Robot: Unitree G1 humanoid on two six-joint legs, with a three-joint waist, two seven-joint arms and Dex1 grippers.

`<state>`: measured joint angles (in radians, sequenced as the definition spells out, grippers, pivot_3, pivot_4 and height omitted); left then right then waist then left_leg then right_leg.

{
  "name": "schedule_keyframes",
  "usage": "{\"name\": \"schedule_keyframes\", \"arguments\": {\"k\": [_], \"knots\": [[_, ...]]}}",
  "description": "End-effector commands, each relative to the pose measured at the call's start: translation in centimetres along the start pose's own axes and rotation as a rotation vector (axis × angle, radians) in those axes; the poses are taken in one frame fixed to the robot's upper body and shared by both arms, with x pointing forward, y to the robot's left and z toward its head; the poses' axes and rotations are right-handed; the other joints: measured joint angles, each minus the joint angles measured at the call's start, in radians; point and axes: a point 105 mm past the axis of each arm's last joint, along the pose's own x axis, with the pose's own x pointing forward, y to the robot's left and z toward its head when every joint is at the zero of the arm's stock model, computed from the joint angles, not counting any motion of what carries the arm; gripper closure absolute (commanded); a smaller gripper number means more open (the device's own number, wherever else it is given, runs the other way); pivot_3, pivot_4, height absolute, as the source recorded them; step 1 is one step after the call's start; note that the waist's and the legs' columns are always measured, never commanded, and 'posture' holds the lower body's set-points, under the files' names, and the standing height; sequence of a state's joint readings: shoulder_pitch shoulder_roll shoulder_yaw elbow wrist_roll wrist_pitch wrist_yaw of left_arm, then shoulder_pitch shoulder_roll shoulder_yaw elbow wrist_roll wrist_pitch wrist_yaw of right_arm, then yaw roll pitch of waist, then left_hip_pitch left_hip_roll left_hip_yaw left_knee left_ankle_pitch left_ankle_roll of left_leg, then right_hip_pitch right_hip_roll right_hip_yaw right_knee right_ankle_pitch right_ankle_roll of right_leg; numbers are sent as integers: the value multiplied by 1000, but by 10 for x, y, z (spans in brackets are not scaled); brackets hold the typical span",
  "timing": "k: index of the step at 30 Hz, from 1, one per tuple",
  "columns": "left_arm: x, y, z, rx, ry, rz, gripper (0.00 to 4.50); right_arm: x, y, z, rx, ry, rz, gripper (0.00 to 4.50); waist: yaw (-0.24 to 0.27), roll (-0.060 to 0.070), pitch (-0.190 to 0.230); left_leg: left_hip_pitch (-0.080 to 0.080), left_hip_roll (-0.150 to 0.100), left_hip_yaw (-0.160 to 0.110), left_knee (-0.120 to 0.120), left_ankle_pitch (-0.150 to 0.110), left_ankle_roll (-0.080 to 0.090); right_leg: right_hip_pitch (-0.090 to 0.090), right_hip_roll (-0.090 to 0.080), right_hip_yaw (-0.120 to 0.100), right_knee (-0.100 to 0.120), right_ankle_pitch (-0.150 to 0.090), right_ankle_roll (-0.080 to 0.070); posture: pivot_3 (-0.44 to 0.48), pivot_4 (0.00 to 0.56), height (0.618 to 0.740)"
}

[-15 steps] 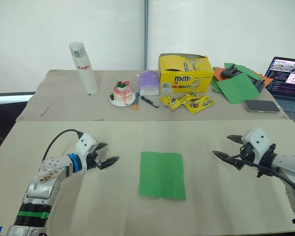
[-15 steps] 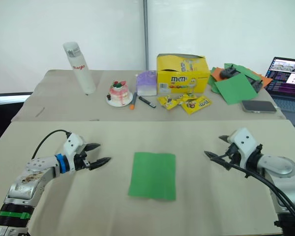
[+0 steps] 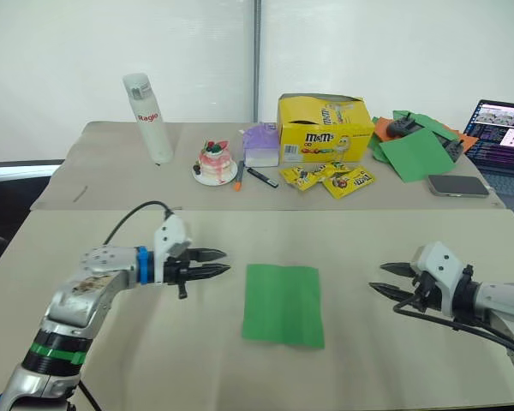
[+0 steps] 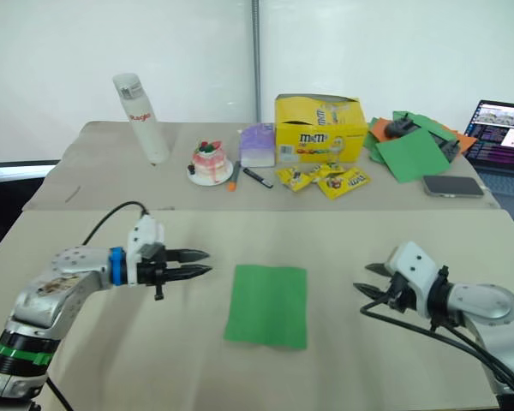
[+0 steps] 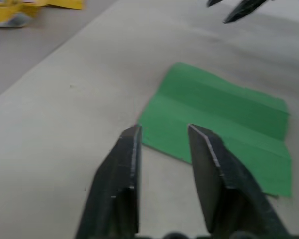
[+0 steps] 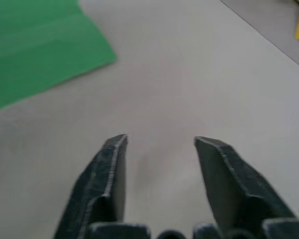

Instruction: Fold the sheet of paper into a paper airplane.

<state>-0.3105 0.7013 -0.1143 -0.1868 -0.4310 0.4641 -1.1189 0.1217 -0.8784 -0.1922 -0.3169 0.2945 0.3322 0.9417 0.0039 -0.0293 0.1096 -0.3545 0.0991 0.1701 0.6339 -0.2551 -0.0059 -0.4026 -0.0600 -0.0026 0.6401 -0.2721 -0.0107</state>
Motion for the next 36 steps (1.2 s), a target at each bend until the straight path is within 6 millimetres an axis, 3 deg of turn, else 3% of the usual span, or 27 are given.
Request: {"name": "schedule_keyframes", "arguments": {"k": [1, 4, 13, 21, 31, 36], "knots": [[15, -7, 6, 41, 13, -85, 4499, 4, 16, 11, -37, 0, 50, 3574, 4, 0, 0, 0, 0, 0, 0, 0, 0, 0, 0, 0, 0, 0, 0, 0, 150, 722], [30, -13, -10, 59, 76, -145, 4500, 10, 29, 13, -40, 7, 84, 4456, 6, 0, 0, 0, -1, 0, 0, 0, 0, 0, 0, 0, 0, 0, 0, 0, 150, 722], [72, -23, -31, 52, 120, -245, 4500, 23, 37, 5, -78, 90, 99, 4456, 8, 0, 0, -7, -1, -5, 8, -2, 4, -1, 0, -3, 0, 0, 0, 0, 150, 722], [77, -29, -74, 93, 294, -238, 4500, 37, 33, 11, -100, 79, 116, 4456, 8, 3, -3, -9, -2, -10, 10, -3, 5, 0, 0, -5, 0, 0, 0, 0, 150, 722], [77, -31, -81, 93, 319, -244, 4500, 70, 46, 18, -101, 11, 225, 4456, 8, 4, -5, -11, -3, -14, 11, -3, 5, 1, 0, -6, 0, 0, 0, 0, 150, 722], [75, -30, -86, 96, 338, -237, 4500, 70, 62, 44, -23, -112, 328, 4456, 8, 5, -6, -11, -3, -15, 11, -3, 6, 1, 1, -7, 0, 0, 0, 0, 150, 722]]}}
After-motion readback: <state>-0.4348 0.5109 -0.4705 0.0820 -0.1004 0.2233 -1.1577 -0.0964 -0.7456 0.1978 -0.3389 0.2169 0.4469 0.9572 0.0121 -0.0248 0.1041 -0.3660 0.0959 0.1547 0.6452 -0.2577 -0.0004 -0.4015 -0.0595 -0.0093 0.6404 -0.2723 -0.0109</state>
